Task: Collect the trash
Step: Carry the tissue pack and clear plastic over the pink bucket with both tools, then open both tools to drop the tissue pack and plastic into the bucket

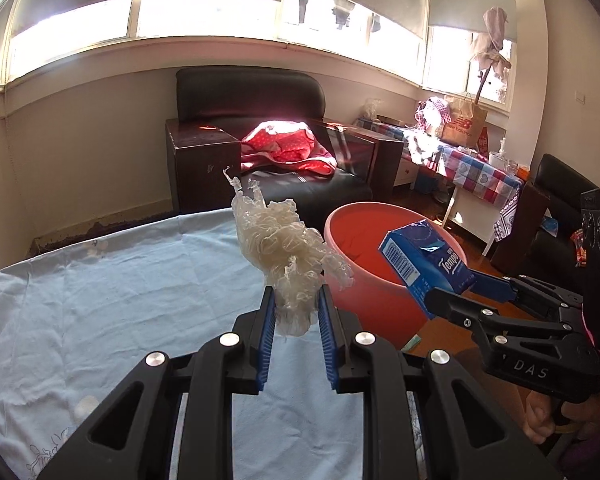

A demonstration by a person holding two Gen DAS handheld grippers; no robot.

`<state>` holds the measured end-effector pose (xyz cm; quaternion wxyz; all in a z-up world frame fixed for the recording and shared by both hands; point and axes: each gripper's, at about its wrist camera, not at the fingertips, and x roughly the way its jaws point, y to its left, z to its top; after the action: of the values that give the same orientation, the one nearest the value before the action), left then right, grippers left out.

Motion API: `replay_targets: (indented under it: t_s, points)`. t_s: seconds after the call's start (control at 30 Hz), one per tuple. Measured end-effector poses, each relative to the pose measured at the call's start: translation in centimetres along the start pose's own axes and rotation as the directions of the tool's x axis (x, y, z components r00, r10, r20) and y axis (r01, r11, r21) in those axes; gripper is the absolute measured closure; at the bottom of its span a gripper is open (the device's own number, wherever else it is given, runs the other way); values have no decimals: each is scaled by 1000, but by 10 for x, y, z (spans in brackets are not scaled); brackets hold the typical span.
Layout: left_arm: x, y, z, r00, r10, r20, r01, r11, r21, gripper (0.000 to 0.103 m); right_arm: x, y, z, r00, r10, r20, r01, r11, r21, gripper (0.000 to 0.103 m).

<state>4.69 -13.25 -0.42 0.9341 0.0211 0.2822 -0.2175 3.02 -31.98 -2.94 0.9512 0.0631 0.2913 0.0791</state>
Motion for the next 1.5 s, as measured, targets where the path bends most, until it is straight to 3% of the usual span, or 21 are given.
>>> replay_targets:
  t_s: [0.53, 1.07, 1.5]
  points:
    - [60, -58, 40, 995, -89, 37, 88, 996, 22, 83, 2, -54, 24, 982, -163, 91, 157, 985, 71, 49]
    - [129, -83, 47, 994, -98, -41, 100, 994, 39, 83, 30, -75, 21, 974, -224, 32, 221, 973, 72, 49]
    - [158, -89, 42, 992, -85, -89, 90, 995, 53, 83, 53, -89, 18, 970, -242, -13, 242, 967, 81, 49]
